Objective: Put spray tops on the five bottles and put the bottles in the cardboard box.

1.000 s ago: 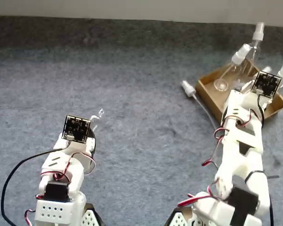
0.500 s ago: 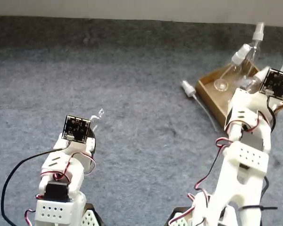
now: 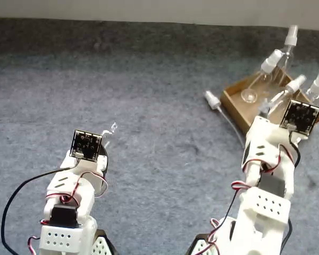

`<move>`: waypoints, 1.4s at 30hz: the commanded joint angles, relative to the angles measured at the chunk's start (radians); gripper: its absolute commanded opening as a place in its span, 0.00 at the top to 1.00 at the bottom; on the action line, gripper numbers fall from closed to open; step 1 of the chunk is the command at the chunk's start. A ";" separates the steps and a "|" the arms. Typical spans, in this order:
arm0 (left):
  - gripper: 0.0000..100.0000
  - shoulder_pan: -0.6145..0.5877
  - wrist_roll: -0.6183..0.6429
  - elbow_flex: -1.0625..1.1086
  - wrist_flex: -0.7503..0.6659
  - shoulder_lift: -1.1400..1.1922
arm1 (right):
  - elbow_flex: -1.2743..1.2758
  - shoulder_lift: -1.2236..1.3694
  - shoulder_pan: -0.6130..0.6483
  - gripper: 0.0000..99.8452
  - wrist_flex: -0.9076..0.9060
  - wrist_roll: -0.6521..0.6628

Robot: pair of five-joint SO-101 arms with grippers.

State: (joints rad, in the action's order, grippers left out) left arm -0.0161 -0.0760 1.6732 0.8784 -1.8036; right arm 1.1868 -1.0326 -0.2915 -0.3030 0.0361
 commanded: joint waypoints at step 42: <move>0.98 0.016 -0.008 0.021 0.006 -0.005 | 0.077 -0.186 -0.085 0.75 0.005 0.009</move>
State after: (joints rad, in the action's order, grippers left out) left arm -0.0161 -0.0760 1.6732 0.8784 -1.8036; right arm 1.2820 -1.1953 -0.3023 -0.3030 0.0361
